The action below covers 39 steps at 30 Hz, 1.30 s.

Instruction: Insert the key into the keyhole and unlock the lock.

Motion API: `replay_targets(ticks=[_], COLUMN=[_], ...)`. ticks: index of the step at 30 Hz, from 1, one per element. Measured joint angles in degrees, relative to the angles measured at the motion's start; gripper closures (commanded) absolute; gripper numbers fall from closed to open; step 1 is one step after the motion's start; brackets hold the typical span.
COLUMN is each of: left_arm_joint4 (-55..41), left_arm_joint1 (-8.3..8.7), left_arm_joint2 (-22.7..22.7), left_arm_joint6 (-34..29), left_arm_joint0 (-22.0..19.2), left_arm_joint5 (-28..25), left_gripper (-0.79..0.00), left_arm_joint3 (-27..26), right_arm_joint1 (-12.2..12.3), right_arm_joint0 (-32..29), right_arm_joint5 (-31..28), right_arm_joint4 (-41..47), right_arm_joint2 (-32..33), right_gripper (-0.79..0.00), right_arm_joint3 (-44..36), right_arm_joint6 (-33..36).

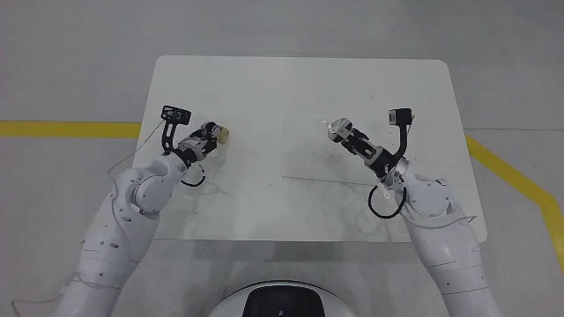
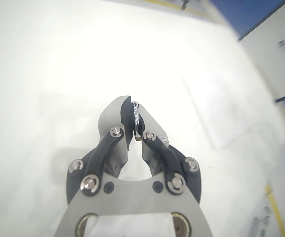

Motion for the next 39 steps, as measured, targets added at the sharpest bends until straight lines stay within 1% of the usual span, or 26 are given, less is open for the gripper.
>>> replay_targets(ticks=[1, 2, 3, 6, 8, 10, 12, 16, 19, 21, 22, 26, 28, 29, 31, 34, 37, 39], left_arm_joint4=[-6.9, -17.3, -25.4, -47.6, -57.6, -62.8, -65.6, -67.3, -61.1, -54.9, -53.8, -56.4, -55.2, -55.4, -59.1, -65.0, -66.7, -66.3], left_arm_joint1=[-0.27, -0.59, -0.78, -1.19, -1.48, -1.72, -2.06, -2.80, -2.69, -2.60, -2.59, -2.59, -2.54, -2.57, -2.61, -2.74, -3.07, -3.28], left_arm_joint2=[-0.7, -1.5, -1.8, -1.8, -1.0, -0.2, 1.1, 3.9, 5.5, 5.8, 5.7, 5.7, 5.8, 5.8, 5.7, 5.7, 6.7, 7.6], left_arm_joint6=[-0.9, -3.4, -6.0, -15.1, -19.9, -22.4, -23.5, -24.6, -24.0, -23.4, -23.4, -23.4, -22.9, -23.0, -24.9, -28.3, -28.7, -28.0], left_arm_joint0=[0.3, 0.4, 0.2, -1.3, -2.5, -3.5, -4.5, -6.2, -8.2, -8.5, -8.5, -8.4, -7.6, -7.1, -6.2, -6.1, -6.3, -6.5], left_arm_joint5=[-2.0, -4.3, -5.6, -6.3, -5.5, -4.9, -4.2, -2.6, -2.0, -2.6, -2.6, -2.6, -2.8, -2.8, -2.7, -2.1, -2.2, -3.2], left_gripper=[0.000, 0.000, 0.000, 0.000, 0.000, 0.000, 0.000, 0.000, 0.000, 0.000, 0.000, 0.000, 0.000, 0.000, 0.000, 0.000, 0.000, 0.000], left_arm_joint3=[0.6, 1.6, 2.5, 5.6, 7.5, 8.8, 9.6, 10.0, 9.7, 9.1, 9.1, 9.0, 7.7, 7.0, 6.1, 6.9, 7.6, 7.7], right_arm_joint1=[0.0, 0.0, 0.0, 0.0, 0.0, 0.0, 0.0, 0.0, 0.0, 0.0, 0.0, 0.0, 0.0, -0.1, -0.3, -0.7, -1.3, -1.9], right_arm_joint0=[0.0, 0.0, 0.0, 0.0, 0.0, 0.0, 0.0, 0.0, 0.0, 0.0, 0.0, 0.0, -0.1, -0.3, -0.4, 0.2, 1.4, 2.3], right_arm_joint5=[0.0, 0.0, 0.0, 0.0, 0.0, 0.0, 0.0, 0.0, 0.0, 0.0, 0.0, 0.0, 0.2, 0.6, 1.4, 3.4, 7.6, 10.4], right_arm_joint4=[0.0, 0.0, 0.0, 0.0, 0.0, 0.0, 0.0, 0.0, 0.0, 0.0, 0.0, 0.0, 0.0, 0.0, 0.2, -1.2, -7.6, -9.4], right_arm_joint2=[0.0, 0.0, 0.0, 0.0, 0.0, 0.0, 0.0, 0.0, 0.0, 0.0, 0.0, 0.0, -0.1, -0.3, -1.1, -2.5, -5.0, -7.5], right_gripper=[0.000, 0.000, 0.000, 0.000, 0.000, 0.000, 0.000, 0.000, 0.000, 0.000, 0.000, 0.000, 0.000, 0.000, 0.000, 0.000, 0.000, 0.000], right_arm_joint3=[0.0, 0.0, 0.0, 0.0, 0.0, 0.0, 0.0, 0.0, 0.0, 0.0, 0.0, 0.0, -0.1, -0.3, -0.7, -1.0, -1.6, -2.0], right_arm_joint6=[0.0, 0.0, 0.0, 0.0, 0.0, 0.0, 0.0, 0.0, 0.0, 0.0, 0.0, 0.0, -0.3, -1.0, -3.0, -7.0, -12.4, -14.7])
